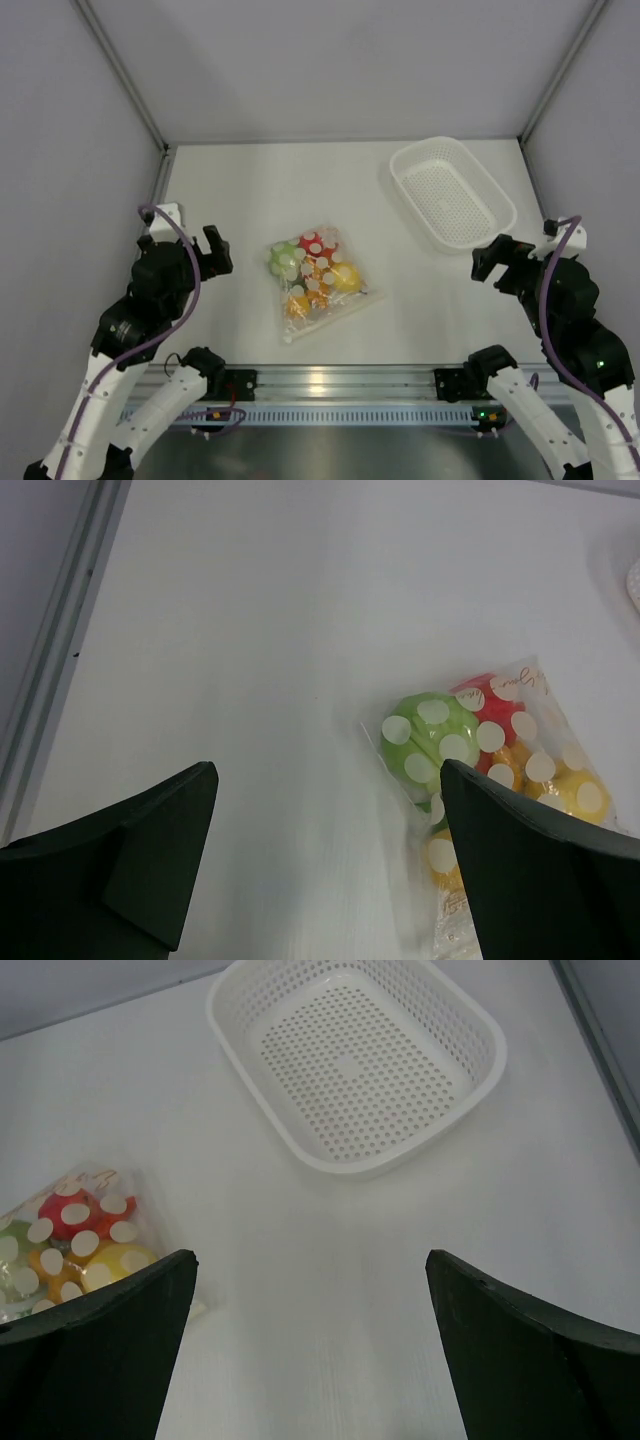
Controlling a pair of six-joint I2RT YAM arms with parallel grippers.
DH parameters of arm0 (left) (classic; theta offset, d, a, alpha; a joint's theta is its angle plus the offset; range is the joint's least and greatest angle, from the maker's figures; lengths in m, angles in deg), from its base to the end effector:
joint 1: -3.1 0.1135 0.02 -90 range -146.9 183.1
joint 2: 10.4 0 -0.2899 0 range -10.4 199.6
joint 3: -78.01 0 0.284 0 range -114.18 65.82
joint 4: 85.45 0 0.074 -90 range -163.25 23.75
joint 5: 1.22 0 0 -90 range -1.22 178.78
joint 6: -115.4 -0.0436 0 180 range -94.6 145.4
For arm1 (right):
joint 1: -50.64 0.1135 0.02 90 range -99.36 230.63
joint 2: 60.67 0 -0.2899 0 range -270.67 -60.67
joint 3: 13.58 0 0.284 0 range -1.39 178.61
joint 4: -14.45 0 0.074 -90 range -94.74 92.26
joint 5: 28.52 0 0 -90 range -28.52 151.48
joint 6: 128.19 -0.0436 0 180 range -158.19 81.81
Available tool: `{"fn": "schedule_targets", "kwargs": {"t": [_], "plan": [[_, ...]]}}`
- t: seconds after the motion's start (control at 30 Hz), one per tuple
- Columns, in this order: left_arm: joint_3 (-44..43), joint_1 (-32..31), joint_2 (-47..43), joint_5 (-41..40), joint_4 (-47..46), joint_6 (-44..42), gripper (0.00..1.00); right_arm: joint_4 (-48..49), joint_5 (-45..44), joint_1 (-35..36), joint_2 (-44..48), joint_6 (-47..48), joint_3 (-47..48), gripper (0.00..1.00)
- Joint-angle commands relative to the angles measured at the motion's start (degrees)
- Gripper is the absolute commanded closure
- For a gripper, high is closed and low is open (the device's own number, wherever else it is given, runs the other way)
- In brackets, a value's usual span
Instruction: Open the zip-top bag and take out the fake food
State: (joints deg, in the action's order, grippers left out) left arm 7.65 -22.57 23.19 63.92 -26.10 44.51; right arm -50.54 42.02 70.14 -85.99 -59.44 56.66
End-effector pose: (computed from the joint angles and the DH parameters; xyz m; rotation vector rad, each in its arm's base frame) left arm 0.1079 -0.0315 0.4003 -0.1709 1.9202 -0.0960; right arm 0.0682 0.0087 0.3985 0.2554 1.8861 0.1563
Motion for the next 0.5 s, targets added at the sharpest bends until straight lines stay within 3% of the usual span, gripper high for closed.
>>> {"fn": "schedule_targets", "kwargs": {"t": [0.0, 0.33, 0.43, 0.47], "plan": [[-2.5, -0.5, 1.7, 1.3, -0.8, -1.4, 0.01, 0.9, -1.0, 0.6, -1.0, -0.5, 1.1, 0.01], [-4.4, -11.3, 19.6, 1.5, -0.7, -1.8, 0.01, 0.3, 0.7, 0.6, -3.3, -0.5, -0.8, 0.01], [-4.5, -20.0, 23.3, -5.1, -0.4, -0.6, 0.01, 0.3, 1.7, 0.7, -3.8, -0.6, -1.5, 0.0], [-4.2, -26.6, 24.7, -8.1, -0.1, 0.8, 0.01, 0.5, 1.9, 0.7, -3.9, -0.6, -1.5, 0.01]]}}
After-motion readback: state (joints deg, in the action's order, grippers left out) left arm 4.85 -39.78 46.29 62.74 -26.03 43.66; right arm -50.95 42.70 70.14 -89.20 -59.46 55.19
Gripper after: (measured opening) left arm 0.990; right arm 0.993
